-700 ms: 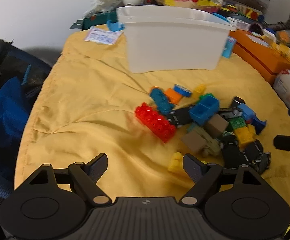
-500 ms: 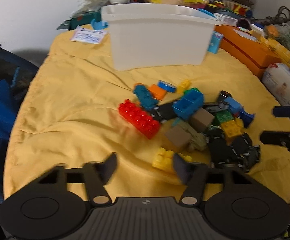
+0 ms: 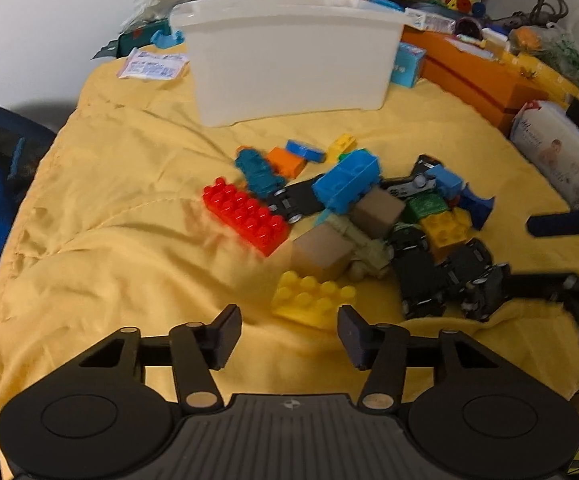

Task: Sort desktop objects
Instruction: 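Grasp the yellow block with the left tool while the right tool grasps a black car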

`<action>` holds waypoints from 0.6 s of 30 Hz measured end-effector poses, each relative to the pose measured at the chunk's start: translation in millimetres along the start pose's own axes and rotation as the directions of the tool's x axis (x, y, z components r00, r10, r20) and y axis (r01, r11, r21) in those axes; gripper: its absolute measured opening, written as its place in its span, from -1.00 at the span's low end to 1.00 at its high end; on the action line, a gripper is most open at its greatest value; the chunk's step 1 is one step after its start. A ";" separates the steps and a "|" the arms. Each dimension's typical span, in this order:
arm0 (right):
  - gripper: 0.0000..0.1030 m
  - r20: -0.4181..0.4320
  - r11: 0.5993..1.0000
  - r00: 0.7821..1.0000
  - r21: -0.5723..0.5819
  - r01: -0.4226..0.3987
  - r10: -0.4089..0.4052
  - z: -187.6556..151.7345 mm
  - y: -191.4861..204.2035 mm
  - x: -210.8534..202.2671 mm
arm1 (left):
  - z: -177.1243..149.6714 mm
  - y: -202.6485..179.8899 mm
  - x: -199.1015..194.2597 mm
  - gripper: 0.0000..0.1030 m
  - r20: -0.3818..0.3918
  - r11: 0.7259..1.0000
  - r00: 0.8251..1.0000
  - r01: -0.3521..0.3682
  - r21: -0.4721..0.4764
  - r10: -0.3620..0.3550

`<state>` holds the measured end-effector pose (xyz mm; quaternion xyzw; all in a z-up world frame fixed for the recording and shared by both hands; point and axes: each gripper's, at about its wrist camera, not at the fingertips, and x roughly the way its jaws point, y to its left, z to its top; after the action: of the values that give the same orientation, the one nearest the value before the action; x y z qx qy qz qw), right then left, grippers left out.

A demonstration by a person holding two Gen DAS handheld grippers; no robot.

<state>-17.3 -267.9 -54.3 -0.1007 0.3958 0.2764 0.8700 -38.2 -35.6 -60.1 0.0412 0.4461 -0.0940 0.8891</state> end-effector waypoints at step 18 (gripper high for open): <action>0.43 -0.037 0.987 0.997 0.145 0.076 -0.072 -12.9 27.4 21.4 | -5.9 -10.4 17.7 0.34 0.002 0.999 1.000 0.002 0.054 -0.002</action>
<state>-29.4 -241.8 -77.6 -0.0558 0.4248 0.2125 0.8782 -34.6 -47.2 -77.6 0.0648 0.4427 -0.1067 0.8879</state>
